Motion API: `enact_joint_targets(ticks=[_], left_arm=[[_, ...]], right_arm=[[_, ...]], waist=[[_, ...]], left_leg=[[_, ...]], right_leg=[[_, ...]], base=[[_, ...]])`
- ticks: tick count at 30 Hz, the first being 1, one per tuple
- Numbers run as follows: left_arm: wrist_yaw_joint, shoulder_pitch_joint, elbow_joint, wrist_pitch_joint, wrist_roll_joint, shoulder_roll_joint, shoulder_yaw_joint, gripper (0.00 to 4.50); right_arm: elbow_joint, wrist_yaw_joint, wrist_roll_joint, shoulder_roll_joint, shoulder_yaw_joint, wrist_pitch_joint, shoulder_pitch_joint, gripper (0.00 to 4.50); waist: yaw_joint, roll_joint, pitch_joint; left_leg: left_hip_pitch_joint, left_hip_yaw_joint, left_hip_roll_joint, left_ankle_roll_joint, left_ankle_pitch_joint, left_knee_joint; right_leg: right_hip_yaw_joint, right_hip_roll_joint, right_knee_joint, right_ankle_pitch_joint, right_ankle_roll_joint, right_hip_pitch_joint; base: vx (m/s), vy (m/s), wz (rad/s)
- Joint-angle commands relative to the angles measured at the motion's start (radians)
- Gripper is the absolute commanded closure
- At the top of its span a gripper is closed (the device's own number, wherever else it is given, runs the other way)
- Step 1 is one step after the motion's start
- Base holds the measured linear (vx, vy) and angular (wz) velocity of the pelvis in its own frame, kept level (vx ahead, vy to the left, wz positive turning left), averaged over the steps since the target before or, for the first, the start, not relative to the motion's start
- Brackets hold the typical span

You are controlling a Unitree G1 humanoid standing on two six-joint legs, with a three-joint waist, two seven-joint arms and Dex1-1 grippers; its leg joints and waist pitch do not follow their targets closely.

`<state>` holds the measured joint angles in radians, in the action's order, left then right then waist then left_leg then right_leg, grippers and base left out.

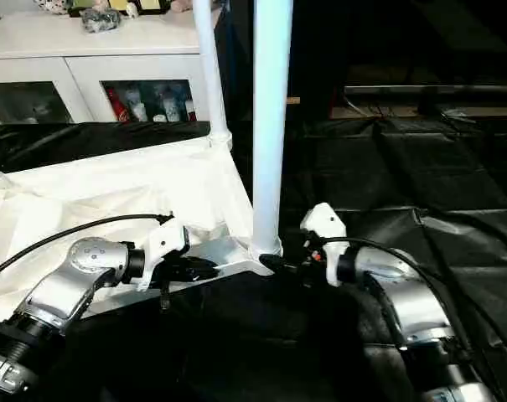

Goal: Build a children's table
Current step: Rotate leg to tighten

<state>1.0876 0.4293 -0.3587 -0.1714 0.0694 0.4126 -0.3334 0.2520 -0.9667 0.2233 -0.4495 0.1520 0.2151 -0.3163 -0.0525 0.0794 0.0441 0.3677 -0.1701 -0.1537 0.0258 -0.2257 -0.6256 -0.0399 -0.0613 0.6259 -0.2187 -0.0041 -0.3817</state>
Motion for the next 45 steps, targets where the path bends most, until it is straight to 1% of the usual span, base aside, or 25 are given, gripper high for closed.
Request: enact_joint_targets(ticks=[1, 5, 7, 8, 10, 11, 14, 15, 16, 17, 18, 20, 21, 22, 23, 25, 26, 28, 30, 32, 34, 36, 37, 39, 45], left_arm=[[0.025, -0.016, -0.027, -0.017, -0.04, 0.02, -0.038, 4.5], [0.024, -0.018, -0.026, -0.016, -0.041, 0.022, -0.038, 4.5], [0.024, -0.018, -0.028, -0.014, -0.043, 0.024, -0.039, 4.5], [0.024, -0.017, -0.029, -0.012, -0.044, 0.025, -0.04, 4.5], [0.012, -0.015, -0.031, -0.009, -0.051, 0.024, -0.04, 4.5], [0.004, -0.014, -0.033, -0.007, -0.055, 0.024, -0.039, 4.5], [-0.038, -0.009, -0.038, -0.019, -0.06, -0.002, -0.032, 4.5], [-0.044, -0.009, -0.036, -0.023, -0.058, -0.009, -0.03, 4.5], [-0.048, -0.009, -0.033, -0.027, -0.056, -0.015, -0.029, 4.5], [-0.049, -0.012, -0.027, -0.03, -0.056, -0.02, -0.032, 4.5], [-0.047, -0.014, -0.027, -0.024, -0.06, -0.018, -0.036, 4.5], [-0.043, -0.016, -0.029, -0.017, -0.063, -0.016, -0.039, 4.5], [-0.036, -0.017, -0.026, -0.019, -0.06, -0.015, -0.038, 4.5], [-0.033, -0.017, -0.025, -0.019, -0.059, -0.015, -0.038, 4.5], [-0.031, -0.016, -0.024, -0.019, -0.059, -0.014, -0.039, 4.5], [-0.028, -0.014, -0.026, -0.017, -0.062, -0.011, -0.041, 4.5], [-0.027, -0.013, -0.027, -0.016, -0.064, -0.009, -0.041, 4.5], [-0.023, -0.011, -0.029, -0.015, -0.07, -0.005, -0.043, 4.5], [-0.022, -0.01, -0.03, -0.014, -0.074, -0.004, -0.043, 4.5], [-0.02, -0.01, -0.032, -0.013, -0.077, -0.002, -0.042, 4.5], [-0.02, -0.01, -0.032, -0.012, -0.079, -0.001, -0.04, 4.5], [-0.019, -0.01, -0.033, -0.011, -0.08, -0.001, -0.039, 4.5], [-0.019, -0.01, -0.033, -0.011, -0.081, 0.001, -0.038, 4.5], [-0.02, -0.011, -0.033, -0.01, -0.08, 0.004, -0.037, 4.5], [-0.02, -0.018, -0.029, -0.011, -0.078, 0.014, -0.036, 4.5]], right_arm=[[0.027, 0.014, -0.016, 0.01, 0.004, -0.016, -0.028, 1.73], [0.057, 0.007, -0.022, 0.019, 0.01, -0.035, -0.042, 1.78], [0.068, 0.002, -0.02, 0.025, 0.01, -0.042, -0.048, 1.83], [0.073, -0.003, -0.017, 0.027, 0.01, -0.046, -0.051, 1.91], [0.077, -0.004, -0.017, 0.034, 0.011, -0.052, -0.051, 1.98], [0.078, -0.003, -0.018, 0.036, 0.012, -0.054, -0.051, 2.08], [0.09, 0.042, -0.033, 0.056, 0.008, -0.076, -0.04, 2.21], [0.095, 0.055, -0.038, 0.06, 0.008, -0.084, -0.037, 2.35], [0.1, 0.068, -0.045, 0.064, 0.008, -0.092, -0.035, 2.43], [0.108, 0.089, -0.058, 0.067, 0.006, -0.107, -0.033, 2.43], [0.113, 0.092, -0.047, 0.073, -0.005, -0.1, -0.037, 2.43], [0.118, 0.088, -0.03, 0.078, -0.018, -0.091, -0.044, 1.93], [0.117, 0.071, -0.022, 0.075, -0.018, -0.088, -0.048, 1.93], [0.116, 0.064, -0.02, 0.073, -0.017, -0.089, -0.05, 1.93], [0.114, 0.052, -0.019, 0.07, -0.014, -0.091, -0.052, 1.81], [0.114, 0.043, -0.021, 0.071, -0.01, -0.098, -0.057, 1.51], [0.116, 0.042, -0.023, 0.073, -0.009, -0.101, -0.059, 1.46], [0.129, 0.02, -0.025, 0.076, 0.002, -0.106, -0.073, 1.46], [0.139, 0.01, -0.032, 0.077, 0.009, -0.112, -0.083, 1.46], [0.155, 0.0, -0.036, 0.077, 0.014, -0.115, -0.095, 1.46], [0.173, -0.005, -0.041, 0.078, 0.015, -0.12, -0.108, 1.46], [0.183, -0.009, -0.044, 0.078, 0.016, -0.125, -0.114, 1.46], [0.191, -0.01, -0.045, 0.08, 0.015, -0.125, -0.12, 1.6], [0.203, -0.014, -0.046, 0.085, 0.015, -0.128, -0.129, 1.74], [0.237, -0.045, -0.037, 0.102, 0.012, -0.148, -0.147, 1.87]], waist=[[-0.003, -0.019, -0.049], [0.001, -0.02, -0.047], [0.004, -0.017, -0.046], [0.008, -0.018, -0.045], [0.012, -0.018, -0.043], [0.012, -0.019, -0.043], [0.013, -0.019, -0.042], [0.013, -0.018, -0.041], [0.013, -0.018, -0.041], [0.014, -0.018, -0.04], [0.015, -0.017, -0.04], [0.016, -0.017, -0.041], [0.016, -0.014, -0.041], [0.015, -0.014, -0.043], [0.013, -0.013, -0.045], [0.011, -0.013, -0.048], [0.011, -0.013, -0.047], [0.01, -0.011, -0.051], [0.008, -0.011, -0.05], [0.009, -0.014, -0.048], [0.01, -0.013, -0.045], [0.011, -0.013, -0.045], [0.011, -0.016, -0.044], [0.011, -0.018, -0.043], [0.012, -0.018, -0.042]], left_leg=[[-0.002, 0.029, -0.075, -0.065, -0.14, 0.087], [-0.002, 0.03, -0.075, -0.053, -0.158, 0.09], [-0.002, 0.031, -0.075, -0.048, -0.173, 0.092], [0.0, 0.032, -0.074, -0.046, -0.18, 0.093], [-0.001, 0.032, -0.075, -0.041, -0.205, 0.095], [-0.002, 0.032, -0.075, -0.039, -0.205, 0.095], [-0.002, 0.032, -0.075, -0.037, -0.21, 0.096], [-0.005, 0.031, -0.075, -0.032, -0.218, 0.097], [-0.005, 0.032, -0.075, -0.029, -0.221, 0.097], [-0.005, 0.033, -0.075, -0.025, -0.227, 0.099], [-0.003, 0.034, -0.075, -0.023, -0.232, 0.1], [-0.001, 0.036, -0.075, -0.026, -0.233, 0.101], [-0.002, 0.036, -0.076, -0.028, -0.231, 0.102], [-0.006, 0.034, -0.077, -0.029, -0.23, 0.101], [-0.008, 0.033, -0.078, -0.031, -0.224, 0.099], [-0.004, 0.032, -0.077, -0.044, -0.185, 0.098], [-0.002, 0.032, -0.077, -0.047, -0.181, 0.098], [-0.004, 0.031, -0.077, -0.055, -0.166, 0.095], [-0.002, 0.03, -0.077, -0.061, -0.155, 0.094], [0.0, 0.03, -0.077, -0.061, -0.166, 0.096], [-0.003, 0.031, -0.078, -0.05, -0.198, 0.099], [-0.004, 0.031, -0.078, -0.044, -0.208, 0.099], [-0.004, 0.031, -0.079, -0.043, -0.21, 0.1], [-0.001, 0.031, -0.078, -0.046, -0.202, 0.101], [-0.001, 0.031, -0.079, -0.043, -0.215, 0.102]], right_leg=[[0.048, -0.095, -0.08, -0.155, -0.273, 0.041], [0.048, -0.095, -0.084, -0.191, -0.265, 0.04], [0.048, -0.095, -0.086, -0.211, -0.26, 0.039], [0.047, -0.095, -0.086, -0.224, -0.257, 0.041], [0.048, -0.096, -0.093, -0.275, -0.247, 0.038], [0.049, -0.097, -0.094, -0.28, -0.245, 0.038], [0.05, -0.096, -0.096, -0.304, -0.238, 0.035], [0.05, -0.095, -0.099, -0.322, -0.234, 0.032], [0.05, -0.095, -0.099, -0.33, -0.232, 0.032], [0.049, -0.095, -0.101, -0.346, -0.227, 0.031], [0.05, -0.095, -0.101, -0.349, -0.224, 0.031], [0.049, -0.095, -0.101, -0.341, -0.22, 0.033], [0.05, -0.095, -0.099, -0.325, -0.223, 0.032], [0.05, -0.094, -0.1, -0.307, -0.23, 0.029], [0.052, -0.094, -0.099, -0.287, -0.237, 0.028], [0.05, -0.092, -0.089, -0.188, -0.261, 0.033], [0.049, -0.093, -0.088, -0.177, -0.265, 0.035], [0.049, -0.094, -0.084, -0.139, -0.279, 0.035], [0.047, -0.094, -0.082, -0.114, -0.286, 0.038], [0.046, -0.095, -0.084, -0.134, -0.286, 0.039], [0.048, -0.096, -0.088, -0.19, -0.278, 0.037], [0.049, -0.097, -0.09, -0.211, -0.273, 0.036], [0.049, -0.096, -0.092, -0.221, -0.27, 0.035], [0.049, -0.096, -0.091, -0.228, -0.267, 0.036], [0.05, -0.098, -0.095, -0.263, -0.259, 0.034]], base=[[0.0, 0.0, 0.0], [0.0, 0.0, 0.0], [0.0, 0.0, 0.0], [0.0, 0.0, 0.0], [0.0, 0.0, 0.0], [0.0, 0.0, 0.0], [0.0, 0.0, 0.0], [0.0, 0.0, 0.0], [0.0, 0.0, 0.0], [0.0, 0.0, 0.0], [0.0, 0.0, 0.0], [0.0, 0.0, 0.0], [0.0, 0.0, 0.0], [0.0, 0.0, 0.0], [0.0, 0.0, 0.0], [0.0, 0.0, 0.0], [0.0, 0.0, 0.0], [0.0, 0.0, 0.0], [0.0, 0.0, 0.0], [0.0, 0.0, 0.0], [0.0, 0.0, 0.0], [0.0, 0.0, 0.0], [0.0, 0.0, 0.0], [0.0, 0.0, 0.0], [0.0, 0.0, 0.0]])
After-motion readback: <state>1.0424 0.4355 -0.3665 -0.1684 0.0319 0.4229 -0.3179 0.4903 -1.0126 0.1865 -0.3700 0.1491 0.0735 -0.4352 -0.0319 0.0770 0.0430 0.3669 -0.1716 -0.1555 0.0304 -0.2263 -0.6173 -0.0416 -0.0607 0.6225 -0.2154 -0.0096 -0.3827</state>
